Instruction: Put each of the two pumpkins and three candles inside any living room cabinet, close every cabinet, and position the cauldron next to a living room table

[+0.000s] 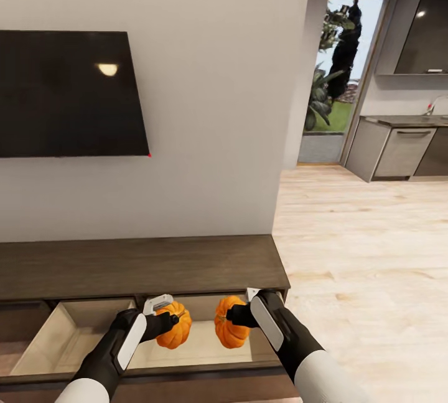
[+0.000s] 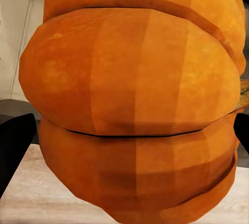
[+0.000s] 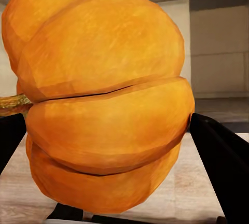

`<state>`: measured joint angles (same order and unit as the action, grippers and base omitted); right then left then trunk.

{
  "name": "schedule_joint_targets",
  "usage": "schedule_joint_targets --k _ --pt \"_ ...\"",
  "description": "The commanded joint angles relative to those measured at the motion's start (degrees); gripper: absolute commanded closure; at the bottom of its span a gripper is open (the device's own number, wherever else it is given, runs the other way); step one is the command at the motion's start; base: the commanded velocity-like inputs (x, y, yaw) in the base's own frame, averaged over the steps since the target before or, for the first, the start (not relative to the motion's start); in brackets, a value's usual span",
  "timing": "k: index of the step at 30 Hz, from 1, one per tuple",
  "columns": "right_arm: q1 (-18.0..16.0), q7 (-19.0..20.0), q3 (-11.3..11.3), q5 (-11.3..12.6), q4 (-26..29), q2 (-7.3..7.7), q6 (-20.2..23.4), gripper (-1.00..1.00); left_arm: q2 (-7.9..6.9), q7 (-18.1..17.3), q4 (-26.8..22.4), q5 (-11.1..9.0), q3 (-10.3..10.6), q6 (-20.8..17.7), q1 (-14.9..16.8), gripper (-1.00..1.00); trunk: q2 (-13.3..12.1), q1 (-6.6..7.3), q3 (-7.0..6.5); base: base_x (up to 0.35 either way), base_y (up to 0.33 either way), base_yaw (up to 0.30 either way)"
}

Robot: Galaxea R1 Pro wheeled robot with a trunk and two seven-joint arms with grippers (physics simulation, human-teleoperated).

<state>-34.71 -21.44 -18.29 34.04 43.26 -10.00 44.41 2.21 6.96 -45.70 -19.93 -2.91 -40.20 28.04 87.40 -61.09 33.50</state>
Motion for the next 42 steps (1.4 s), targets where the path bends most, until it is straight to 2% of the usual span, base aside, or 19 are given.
schedule_joint_targets --k 1,12,22,32,42 --pt "0.0 0.1 0.0 0.1 0.0 0.00 0.0 1.00 -0.04 0.2 0.0 0.1 0.0 0.0 0.0 1.00 0.0 0.00 0.00 0.108 0.000 0.000" --pt "0.0 0.1 0.0 0.1 0.0 0.00 -0.1 1.00 -0.10 0.1 0.0 -0.2 -0.1 0.1 0.0 1.00 0.0 0.00 0.00 0.097 0.000 0.000" --pt "0.1 2.8 0.0 0.1 0.3 0.00 -2.1 1.00 -0.10 0.2 0.0 -0.4 -0.2 0.1 0.0 1.00 4.0 -2.20 1.79 0.001 0.000 0.024" --pt "0.1 3.2 0.0 0.1 0.3 0.00 -2.2 1.00 -0.10 0.2 0.0 -0.1 -0.2 0.2 0.0 1.00 8.0 -4.39 3.59 0.000 0.000 0.246" --pt "0.1 3.2 0.1 0.1 0.3 0.00 -2.8 1.00 -0.01 0.2 0.0 0.0 0.0 0.1 0.0 1.00 8.0 -4.39 3.47 0.000 0.000 0.001"
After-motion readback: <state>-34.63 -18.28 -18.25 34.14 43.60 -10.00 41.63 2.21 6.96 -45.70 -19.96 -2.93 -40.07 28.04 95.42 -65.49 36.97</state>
